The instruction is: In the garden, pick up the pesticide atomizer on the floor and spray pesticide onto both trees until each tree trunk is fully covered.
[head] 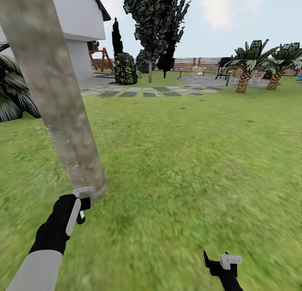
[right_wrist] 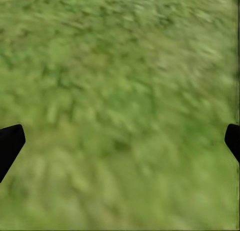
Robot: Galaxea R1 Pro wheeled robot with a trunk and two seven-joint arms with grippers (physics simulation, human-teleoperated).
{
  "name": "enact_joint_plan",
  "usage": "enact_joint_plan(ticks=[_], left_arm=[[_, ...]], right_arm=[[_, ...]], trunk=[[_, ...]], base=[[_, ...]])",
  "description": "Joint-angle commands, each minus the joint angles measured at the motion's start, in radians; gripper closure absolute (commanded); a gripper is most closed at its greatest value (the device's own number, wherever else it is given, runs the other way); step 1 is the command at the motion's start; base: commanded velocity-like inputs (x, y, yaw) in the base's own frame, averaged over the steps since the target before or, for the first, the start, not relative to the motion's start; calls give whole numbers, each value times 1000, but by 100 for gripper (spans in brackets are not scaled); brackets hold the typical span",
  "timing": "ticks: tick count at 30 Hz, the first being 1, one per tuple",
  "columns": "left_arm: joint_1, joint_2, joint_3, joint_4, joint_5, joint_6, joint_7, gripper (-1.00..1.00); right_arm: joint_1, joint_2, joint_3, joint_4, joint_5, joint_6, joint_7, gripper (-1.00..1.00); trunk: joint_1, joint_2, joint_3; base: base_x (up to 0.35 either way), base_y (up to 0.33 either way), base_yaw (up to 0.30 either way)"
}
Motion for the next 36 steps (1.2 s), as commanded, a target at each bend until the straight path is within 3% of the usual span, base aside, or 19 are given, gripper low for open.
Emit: enact_joint_plan(ticks=[1, 7, 30, 36], left_arm=[[0, 0, 0, 0, -1, 0, 0, 100], [0, 0, 0, 0, 0, 0, 0, 100], [0, 0, 0, 0, -1, 0, 0, 100], [0, 0, 0, 0, -1, 0, 0, 100]], right_arm=[[0, 0, 0, 0, 0, 0, 0, -100], [0, 1, 0, 0, 0, 0, 0, -100], [0, 0, 0, 0, 0, 0, 0, -100], [4, -4, -1, 0, 0, 0, 0, -100]], trunk=[[0, 0, 0], [0, 0, 0], [0, 0, 0], [0, 0, 0]], base=[[93, -273, 0], [93, -273, 5], [93, -273, 271], [93, -273, 48]])
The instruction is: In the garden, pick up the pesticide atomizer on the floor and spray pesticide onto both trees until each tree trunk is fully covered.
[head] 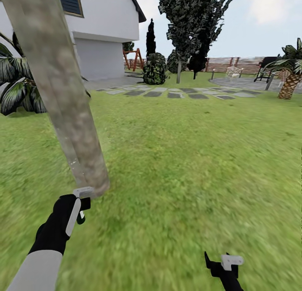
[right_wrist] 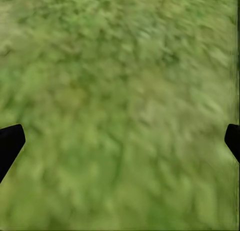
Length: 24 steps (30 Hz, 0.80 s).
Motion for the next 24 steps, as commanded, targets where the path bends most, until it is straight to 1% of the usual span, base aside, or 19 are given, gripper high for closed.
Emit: enact_joint_plan(ticks=[1, 9, 13, 16, 18, 19, 22, 24], left_arm=[[0, 0, 0, 0, -1, 0, 0, 100], [0, 0, 0, 0, -1, 0, 0, 100], [0, 1, 0, 0, -1, 0, 0, 100], [1, 1, 0, 1, -1, -2, 0, 100], [1, 1, 0, 0, -2, -44, 1, 100], [1, 2, -1, 0, -3, -53, 1, 100], [0, 6, -5, 0, -9, -62, 1, 100], [0, 13, -3, 0, -6, -62, 1, 100]], right_arm=[[1, 0, 0, 0, 0, 0, 0, -100], [2, 1, 0, -1, 0, 0, 0, -100], [2, 2, 1, -2, 0, 0, 0, -100], [2, 2, 0, -2, 0, 0, 0, -100], [2, 1, 0, -2, -1, 0, 0, -100], [2, 1, 0, -2, -1, 0, 0, -100], [2, 1, -1, -2, -1, 0, 0, -100], [2, 1, -1, -2, 0, 0, 0, -100]], trunk=[[0, 0, 0], [0, 0, 0], [0, 0, 0], [0, 0, 0], [0, 0, 0], [0, 0, 0], [0, 0, 0], [0, 0, 0]], base=[[91, -273, 3], [84, -273, 0], [17, -259, 25], [2, -74, 207], [0, -16, 262], [0, -5, 272], [0, -2, 275], [0, 0, 276]])
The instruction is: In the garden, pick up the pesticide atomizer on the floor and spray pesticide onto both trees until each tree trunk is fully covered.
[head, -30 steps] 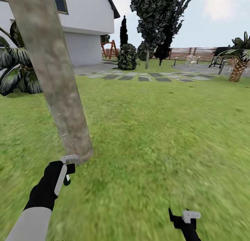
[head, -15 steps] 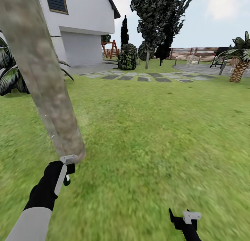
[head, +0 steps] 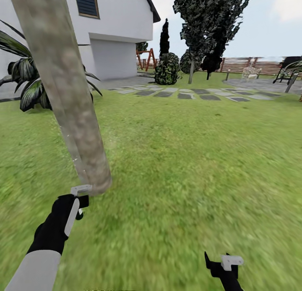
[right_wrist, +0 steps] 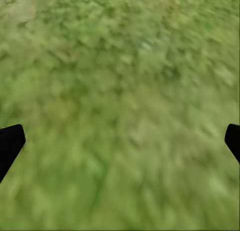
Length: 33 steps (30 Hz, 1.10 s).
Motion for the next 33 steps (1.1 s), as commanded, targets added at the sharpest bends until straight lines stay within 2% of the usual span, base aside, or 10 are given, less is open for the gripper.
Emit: enact_joint_plan(ticks=[1, 5, 11, 14, 18, 21, 25, 27, 29, 33], left_arm=[[0, 2, 3, 0, 1, 0, 0, 100], [-8, 12, 11, 0, 2, 3, -1, 100], [-19, 66, 12, 0, 4, 13, -4, 100], [-19, 85, 11, -1, 3, 15, -40, 100], [-59, 88, 10, -2, 3, 36, -64, 100], [-94, 80, 3, -3, 2, 63, -67, 100], [-95, 72, -3, -14, 0, 73, -67, 100], [-95, 72, -17, -16, -1, 74, -67, 100], [-95, 73, -49, -17, -2, 74, -67, 100], [-95, 74, -62, -17, 2, 75, -67, 100]], right_arm=[[0, 0, 0, 0, 0, 0, 0, -100], [0, 0, 0, 0, 0, 0, 0, -100], [0, -2, 0, 0, -1, 0, 0, -100], [0, -2, 0, 0, -1, 0, 0, -100], [0, -2, 0, 0, -1, 0, 0, -100], [0, -2, 0, 0, -1, 0, 0, -100], [0, -3, 0, 0, -1, 0, 0, -100], [0, -3, 0, 0, -1, 0, 0, -100], [1, -4, 0, 1, 0, 0, 0, -100], [1, -4, 0, 0, 0, 0, 0, -100]], trunk=[[0, 0, 0], [0, 0, 0], [0, 0, 0], [0, 0, 0], [0, 0, 0], [0, 0, 0], [0, 0, 0], [0, 0, 0], [0, 0, 0], [0, 0, 0]], base=[[0, 0, 277], [0, 0, 277], [0, 0, 277], [0, 0, 277], [0, 0, 277], [0, 0, 145], [6, 0, 22], [184, 0, 4], [295, -3, 1], [324, -75, 0]])
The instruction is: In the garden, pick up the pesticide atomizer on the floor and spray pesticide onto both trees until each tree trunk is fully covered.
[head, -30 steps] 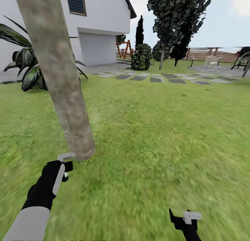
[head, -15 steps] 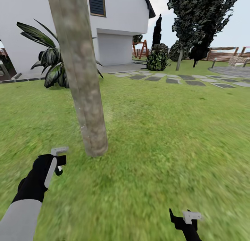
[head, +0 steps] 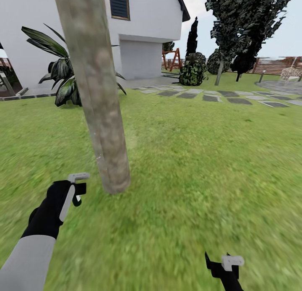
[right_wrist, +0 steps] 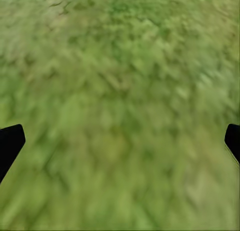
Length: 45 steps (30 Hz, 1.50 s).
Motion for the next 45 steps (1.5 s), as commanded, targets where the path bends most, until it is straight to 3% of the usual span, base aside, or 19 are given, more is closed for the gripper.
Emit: enact_joint_plan(ticks=[1, 11, 16, 20, 25, 31, 42, 45], left_arm=[[0, 0, -1, 0, -1, 0, 0, 100], [-10, -3, 0, -3, 1, 1, 0, 100], [-61, -13, -19, -43, 2, 68, -1, 100], [-95, -13, -21, -62, 3, 76, -2, 100], [-92, -10, -21, -66, 3, 77, -4, 100], [-93, 4, -44, -66, -10, 74, -191, 100], [-97, 19, -49, -69, -15, 76, -203, 100], [-127, 18, -49, -69, -48, 84, -203, 100]], right_arm=[[0, 0, 0, 0, 0, 0, 0, -100], [0, 1, 0, 0, -1, 0, 0, -100], [0, 2, 0, -1, 0, 0, 0, -100], [0, 2, 0, -1, 0, 0, 0, -100], [0, 2, 0, -1, 0, 0, 0, -100], [0, 1, 0, -1, 0, 0, 0, -100], [0, 1, 0, -1, 1, 0, 0, -100], [0, 1, 0, -1, 0, 0, 0, -100]], trunk=[[0, 0, 0], [0, 0, 0], [0, 0, 0], [0, 0, 0], [0, 0, 0], [0, 0, 0], [0, 0, 0], [0, 0, 0]], base=[[311, -117, 0], [231, -148, 0], [30, -10, 0], [1, 0, 0], [0, 0, 0], [0, 0, 0], [-68, 0, 0], [-3, 0, 0]])
